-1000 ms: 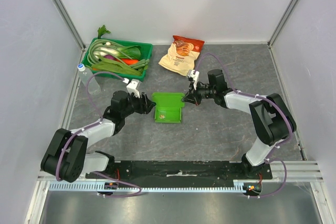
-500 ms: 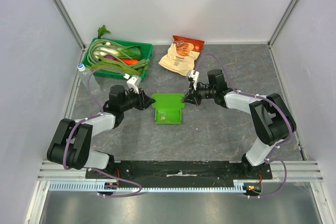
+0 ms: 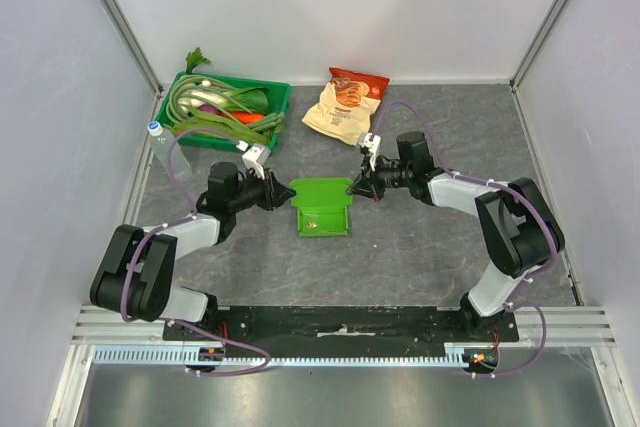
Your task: Fold the paper box
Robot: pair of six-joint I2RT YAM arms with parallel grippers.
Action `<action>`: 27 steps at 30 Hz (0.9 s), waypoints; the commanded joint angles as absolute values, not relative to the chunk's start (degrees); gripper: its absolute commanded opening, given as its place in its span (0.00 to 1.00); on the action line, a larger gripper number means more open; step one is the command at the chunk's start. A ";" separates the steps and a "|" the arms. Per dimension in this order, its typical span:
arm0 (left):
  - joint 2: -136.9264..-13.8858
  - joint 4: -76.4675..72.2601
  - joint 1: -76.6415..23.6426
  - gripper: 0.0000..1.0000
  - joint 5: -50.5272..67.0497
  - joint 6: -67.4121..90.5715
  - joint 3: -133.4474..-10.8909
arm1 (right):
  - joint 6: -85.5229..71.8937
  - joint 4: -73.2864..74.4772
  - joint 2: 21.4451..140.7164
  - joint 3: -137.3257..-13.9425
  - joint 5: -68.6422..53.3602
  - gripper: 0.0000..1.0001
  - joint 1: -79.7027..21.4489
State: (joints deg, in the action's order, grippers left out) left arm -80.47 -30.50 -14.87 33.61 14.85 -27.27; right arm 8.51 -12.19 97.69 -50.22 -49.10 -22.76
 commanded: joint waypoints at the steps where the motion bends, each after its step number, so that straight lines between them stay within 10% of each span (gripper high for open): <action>1: -80.95 -33.58 -15.91 0.26 35.42 12.48 -29.09 | 7.91 -14.41 98.26 -52.03 -50.01 0.00 -23.03; 11: -75.59 -31.38 -23.11 0.02 17.86 10.81 -29.53 | 0.27 -23.36 94.06 -47.99 -33.64 0.00 -24.86; 27: -77.77 -40.51 -40.68 0.02 -24.65 13.53 -29.71 | -14.76 -23.64 87.54 -45.79 25.12 0.00 -42.71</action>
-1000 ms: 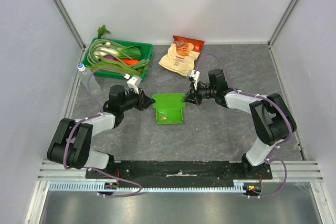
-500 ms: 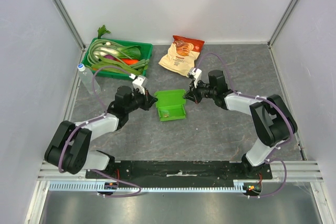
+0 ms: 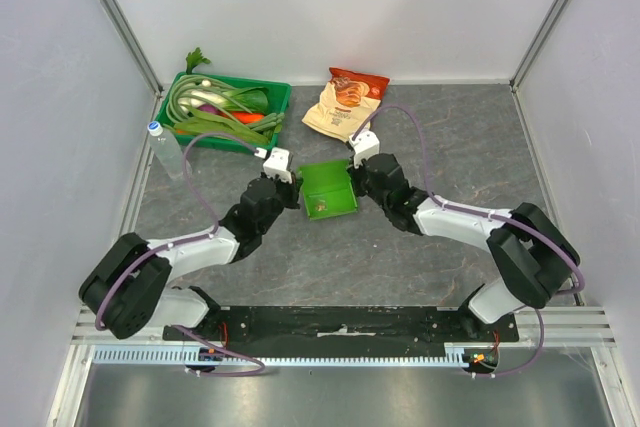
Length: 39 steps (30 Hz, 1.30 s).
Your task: Fold the paper box
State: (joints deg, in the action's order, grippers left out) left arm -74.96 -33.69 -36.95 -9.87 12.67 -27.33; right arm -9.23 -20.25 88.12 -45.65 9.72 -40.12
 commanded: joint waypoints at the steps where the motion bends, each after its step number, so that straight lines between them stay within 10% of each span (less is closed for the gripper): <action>1: -78.57 -41.74 -41.39 0.02 -26.79 13.80 -29.97 | -15.37 -24.08 87.89 -45.53 29.23 0.00 -43.93; 14: -91.32 -56.49 -51.32 0.02 -50.88 18.63 -29.81 | -20.83 -42.96 92.37 -35.70 51.50 0.00 -50.89; 39: -97.65 -61.27 -61.17 0.02 -57.30 28.21 -24.52 | -29.34 -44.40 91.41 -28.56 65.47 0.00 -59.94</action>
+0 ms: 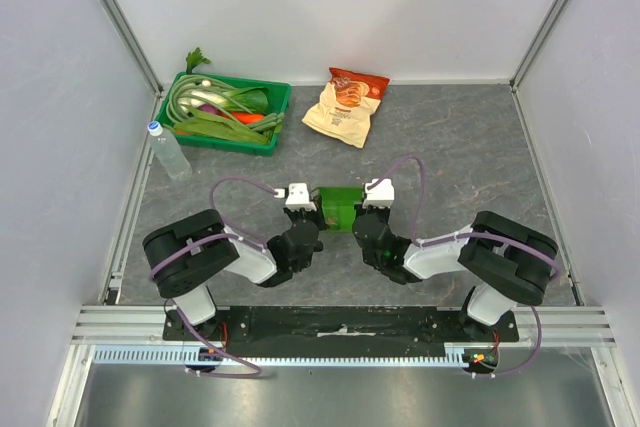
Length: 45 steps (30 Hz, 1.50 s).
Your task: Fold the paper box
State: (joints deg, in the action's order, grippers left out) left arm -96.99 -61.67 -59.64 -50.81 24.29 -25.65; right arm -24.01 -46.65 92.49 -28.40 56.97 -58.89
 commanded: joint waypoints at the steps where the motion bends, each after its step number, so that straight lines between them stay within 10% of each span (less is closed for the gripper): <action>1: -97.56 -60.82 -61.43 0.02 -57.65 29.17 -24.26 | -32.57 -40.47 90.88 -29.09 66.00 0.00 -60.20; 36: -98.88 -54.24 -68.64 0.02 -62.93 39.20 -18.63 | -60.90 -13.03 93.52 -29.71 75.58 0.00 -68.90; 45: -100.28 -51.15 -70.93 0.02 -69.08 39.37 -20.04 | -65.47 3.32 84.48 -29.01 71.64 0.38 -70.93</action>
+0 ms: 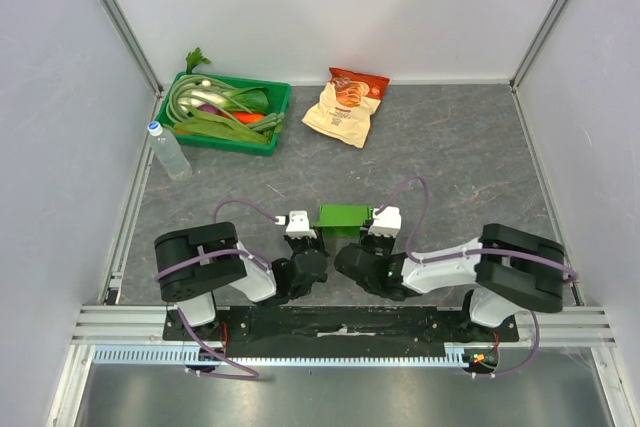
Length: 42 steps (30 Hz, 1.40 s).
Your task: Fold the paper box
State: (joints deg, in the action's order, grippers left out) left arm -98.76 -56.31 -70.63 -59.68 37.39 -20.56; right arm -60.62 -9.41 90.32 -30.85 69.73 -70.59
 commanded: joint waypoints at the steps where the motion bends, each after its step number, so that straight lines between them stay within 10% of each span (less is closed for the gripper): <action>1: -100.72 -51.15 -71.01 0.02 -69.34 39.37 -20.21 | -65.83 5.51 82.98 -28.83 70.41 0.41 -71.10; 6: -101.51 -50.98 -71.10 0.02 -69.08 38.94 -21.00 | -68.29 20.90 71.65 -28.48 49.48 0.80 -71.10; 15: -101.78 -50.89 -71.54 0.02 -69.87 33.93 -23.73 | -60.59 41.14 41.07 -37.42 34.02 0.90 -67.43; 21: -100.46 -48.87 -72.33 0.02 -68.91 31.29 -25.05 | -41.67 28.94 52.00 -52.81 6.82 0.71 -45.03; 27: -100.55 -46.15 -72.68 0.02 -69.17 31.38 -26.54 | -54.62 -6.00 70.55 -46.33 -25.81 0.44 -33.40; 37: -99.06 -42.02 -72.77 0.04 -66.10 31.81 -27.51 | -67.05 -43.63 89.36 -33.67 -31.55 0.26 -34.45; 42: -92.75 -29.93 -72.86 0.32 -57.34 37.43 -26.89 | -72.25 -56.95 93.33 -27.60 -29.36 0.25 -34.54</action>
